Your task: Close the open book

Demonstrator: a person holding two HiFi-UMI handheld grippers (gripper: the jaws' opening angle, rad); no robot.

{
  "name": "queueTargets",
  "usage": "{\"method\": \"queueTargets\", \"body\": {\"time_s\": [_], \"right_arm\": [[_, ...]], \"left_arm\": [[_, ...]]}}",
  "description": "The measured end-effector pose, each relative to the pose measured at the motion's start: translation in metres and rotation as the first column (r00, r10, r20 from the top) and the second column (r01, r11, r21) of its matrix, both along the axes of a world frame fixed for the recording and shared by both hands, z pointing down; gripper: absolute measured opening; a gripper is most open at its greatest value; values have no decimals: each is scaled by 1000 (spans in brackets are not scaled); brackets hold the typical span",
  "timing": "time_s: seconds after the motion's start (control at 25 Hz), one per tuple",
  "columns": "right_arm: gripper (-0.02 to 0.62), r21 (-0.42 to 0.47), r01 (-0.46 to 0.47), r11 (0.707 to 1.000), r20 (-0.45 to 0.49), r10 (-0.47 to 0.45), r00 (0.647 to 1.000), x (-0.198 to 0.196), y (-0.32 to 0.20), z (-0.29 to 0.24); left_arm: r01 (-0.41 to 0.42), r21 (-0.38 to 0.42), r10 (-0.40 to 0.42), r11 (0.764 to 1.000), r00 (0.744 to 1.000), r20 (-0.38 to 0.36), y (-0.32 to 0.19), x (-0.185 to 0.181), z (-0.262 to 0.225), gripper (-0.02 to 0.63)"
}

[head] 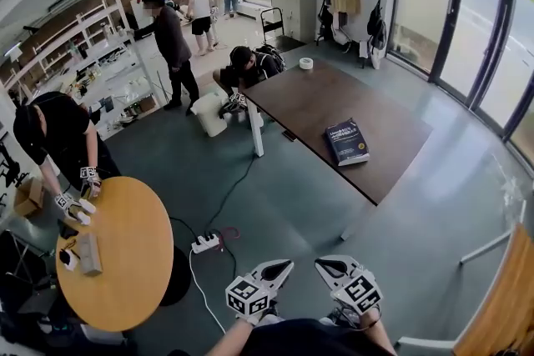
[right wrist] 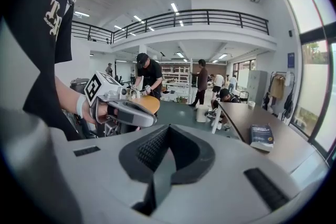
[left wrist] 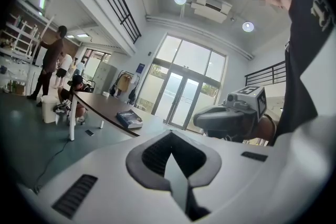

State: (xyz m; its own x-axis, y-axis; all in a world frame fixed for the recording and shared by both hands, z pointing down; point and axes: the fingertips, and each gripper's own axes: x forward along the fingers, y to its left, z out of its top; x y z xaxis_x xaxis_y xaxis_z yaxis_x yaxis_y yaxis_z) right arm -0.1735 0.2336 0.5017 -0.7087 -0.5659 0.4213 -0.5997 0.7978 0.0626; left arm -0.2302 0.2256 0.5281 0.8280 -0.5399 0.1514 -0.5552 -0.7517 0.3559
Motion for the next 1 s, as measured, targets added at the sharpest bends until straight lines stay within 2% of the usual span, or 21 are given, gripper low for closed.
{"method": "queueTargets", "body": {"time_s": [0.28,0.56,0.72,1.0], "right_arm": [[-14,-10,-87,996,-14,87,996,79,-1,9],[-14,-16,-213,977,-4,213,977,151,16,8],[-14,-16,-261,965,9,261,965,170,24,9],[-13,-19,-283,959,10,283,959,177,39,12]], "left_arm": [[-65,11,65,998,998,-8,4,72,-4,5],[-157,24,157,987,987,22,15,126,-8,5],[-197,30,195,980,980,35,19,142,-11,5],[-237,25,236,971,971,43,31,157,-10,5]]}}
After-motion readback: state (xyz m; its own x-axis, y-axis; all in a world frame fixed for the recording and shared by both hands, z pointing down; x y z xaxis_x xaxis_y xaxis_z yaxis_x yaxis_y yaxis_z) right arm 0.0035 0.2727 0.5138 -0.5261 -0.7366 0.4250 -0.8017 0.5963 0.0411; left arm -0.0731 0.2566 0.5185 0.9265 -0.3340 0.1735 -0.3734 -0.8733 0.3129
